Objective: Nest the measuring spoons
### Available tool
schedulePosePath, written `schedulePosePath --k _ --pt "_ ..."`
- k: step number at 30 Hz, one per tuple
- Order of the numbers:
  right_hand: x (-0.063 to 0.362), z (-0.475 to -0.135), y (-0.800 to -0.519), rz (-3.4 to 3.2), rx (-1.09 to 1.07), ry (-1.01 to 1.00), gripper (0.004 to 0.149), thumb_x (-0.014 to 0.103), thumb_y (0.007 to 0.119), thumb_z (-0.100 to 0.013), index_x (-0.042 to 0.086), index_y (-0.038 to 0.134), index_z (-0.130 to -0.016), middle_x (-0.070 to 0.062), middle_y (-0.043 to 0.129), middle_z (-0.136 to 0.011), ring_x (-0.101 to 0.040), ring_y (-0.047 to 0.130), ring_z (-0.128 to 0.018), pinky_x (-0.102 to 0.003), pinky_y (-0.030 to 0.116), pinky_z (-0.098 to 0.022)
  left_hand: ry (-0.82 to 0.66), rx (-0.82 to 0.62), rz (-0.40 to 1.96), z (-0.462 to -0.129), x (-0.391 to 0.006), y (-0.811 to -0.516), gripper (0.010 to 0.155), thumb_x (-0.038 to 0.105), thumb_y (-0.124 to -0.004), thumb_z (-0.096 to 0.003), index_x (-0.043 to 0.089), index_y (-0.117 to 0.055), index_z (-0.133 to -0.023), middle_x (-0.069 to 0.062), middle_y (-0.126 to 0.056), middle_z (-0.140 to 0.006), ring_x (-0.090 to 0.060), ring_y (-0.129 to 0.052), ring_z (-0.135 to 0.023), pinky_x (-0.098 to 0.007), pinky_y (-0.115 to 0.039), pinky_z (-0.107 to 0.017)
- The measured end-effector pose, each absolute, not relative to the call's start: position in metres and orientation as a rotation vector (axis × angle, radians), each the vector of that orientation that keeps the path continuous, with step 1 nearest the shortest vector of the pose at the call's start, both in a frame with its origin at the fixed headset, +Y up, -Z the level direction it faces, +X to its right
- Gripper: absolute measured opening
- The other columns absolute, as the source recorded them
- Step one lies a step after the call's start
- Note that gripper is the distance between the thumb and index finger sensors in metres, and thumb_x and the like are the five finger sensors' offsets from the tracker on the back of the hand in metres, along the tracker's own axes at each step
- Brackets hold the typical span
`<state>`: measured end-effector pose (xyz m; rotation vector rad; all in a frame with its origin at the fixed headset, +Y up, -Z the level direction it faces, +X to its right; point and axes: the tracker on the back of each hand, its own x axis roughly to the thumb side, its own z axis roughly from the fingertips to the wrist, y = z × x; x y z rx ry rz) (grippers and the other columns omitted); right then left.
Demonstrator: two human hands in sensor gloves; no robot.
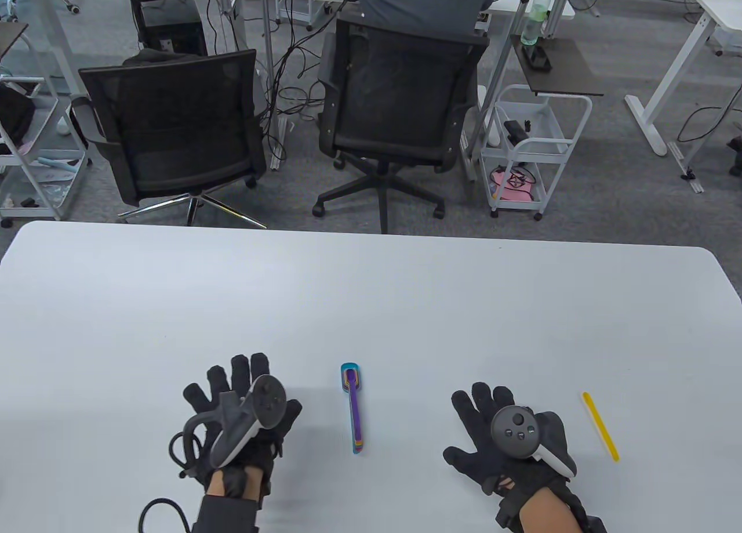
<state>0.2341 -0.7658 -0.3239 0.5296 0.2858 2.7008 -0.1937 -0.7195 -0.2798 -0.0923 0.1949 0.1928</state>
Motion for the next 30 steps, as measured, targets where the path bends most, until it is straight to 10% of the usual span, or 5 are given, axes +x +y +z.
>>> schedulePosePath --k 9,15,20,30 --pt "0.233 -0.328 -0.783 2.753 0.468 0.38 0.096 0.069 0.08 -0.038 0.027 0.035 -0.11 -0.019 0.024 -0.118 -0.059 0.02 -0.103 -0.087 0.024 -0.06 0.114 -0.205 0.198 -0.27 -0.255 -0.771 0.108 0.073 -0.077 -0.0406 0.029 -0.015 -0.118 -0.015 -0.006 -0.125 -0.062 -0.002 -0.114 -0.083 -0.012 -0.069" --pt "0.238 -0.328 -0.777 2.79 0.409 0.302 0.097 0.067 0.081 -0.038 0.023 0.034 -0.11 -0.022 0.05 -0.109 -0.049 0.063 -0.087 -0.074 0.05 -0.062 0.088 -0.267 0.349 -0.27 -0.261 -0.78 0.108 0.071 -0.077 -0.0423 0.026 -0.015 -0.118 -0.019 -0.008 -0.125 -0.065 -0.002 -0.111 -0.083 -0.013 -0.068" --pt "0.292 -0.332 -0.742 2.766 0.162 -0.068 0.094 0.066 0.086 -0.036 0.017 0.051 -0.108 -0.01 0.076 -0.085 -0.029 0.08 -0.056 -0.058 0.069 -0.05 0.037 -0.271 0.421 -0.264 -0.26 -0.775 0.107 0.071 -0.077 -0.0426 0.024 -0.018 -0.119 -0.02 -0.012 -0.125 -0.066 -0.004 -0.11 -0.084 -0.014 -0.067" --pt "0.422 -0.342 -0.741 2.798 -0.434 0.008 0.085 0.059 0.097 -0.032 0.011 0.069 -0.097 -0.003 0.087 -0.063 -0.021 0.083 -0.034 -0.051 0.078 -0.035 0.012 -0.262 0.451 -0.26 -0.263 -0.768 0.107 0.072 -0.077 -0.0427 0.023 -0.02 -0.119 -0.022 -0.015 -0.126 -0.067 -0.006 -0.11 -0.085 -0.013 -0.065"
